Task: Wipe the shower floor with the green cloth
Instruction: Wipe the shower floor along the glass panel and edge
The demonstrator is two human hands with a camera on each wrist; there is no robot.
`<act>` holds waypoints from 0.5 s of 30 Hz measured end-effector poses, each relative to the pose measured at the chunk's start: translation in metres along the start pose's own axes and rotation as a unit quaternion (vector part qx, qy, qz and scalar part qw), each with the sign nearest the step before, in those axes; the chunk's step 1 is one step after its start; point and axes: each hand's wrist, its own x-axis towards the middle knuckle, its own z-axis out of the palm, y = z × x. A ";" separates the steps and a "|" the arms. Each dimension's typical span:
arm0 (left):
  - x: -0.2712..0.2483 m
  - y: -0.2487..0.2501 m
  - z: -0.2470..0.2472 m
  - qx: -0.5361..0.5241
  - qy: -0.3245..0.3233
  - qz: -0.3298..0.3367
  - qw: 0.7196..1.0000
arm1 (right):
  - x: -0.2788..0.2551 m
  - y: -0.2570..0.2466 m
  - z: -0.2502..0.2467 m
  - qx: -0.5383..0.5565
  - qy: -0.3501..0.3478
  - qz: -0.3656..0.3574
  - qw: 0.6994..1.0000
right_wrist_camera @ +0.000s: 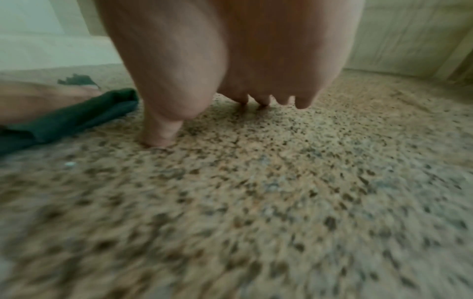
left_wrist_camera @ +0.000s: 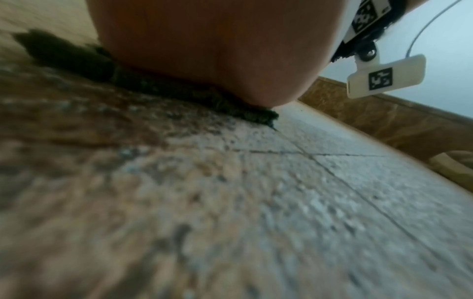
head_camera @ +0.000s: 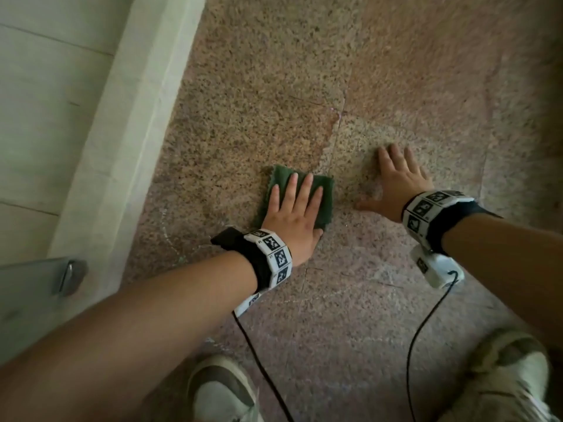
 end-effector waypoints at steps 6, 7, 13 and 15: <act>-0.001 0.000 0.002 0.004 0.028 -0.006 1.000 | -0.039 0.008 0.021 0.044 -0.008 0.054 0.998; -0.001 0.002 0.001 0.005 0.028 -0.003 1.000 | -0.045 0.013 0.025 0.050 -0.015 0.062 0.997; -0.003 0.009 0.001 0.014 0.002 -0.016 1.000 | -0.046 0.031 0.043 0.040 -0.025 0.018 0.999; -0.011 0.021 0.002 0.019 -0.026 -0.006 0.999 | -0.049 0.029 0.042 0.047 -0.030 0.013 0.998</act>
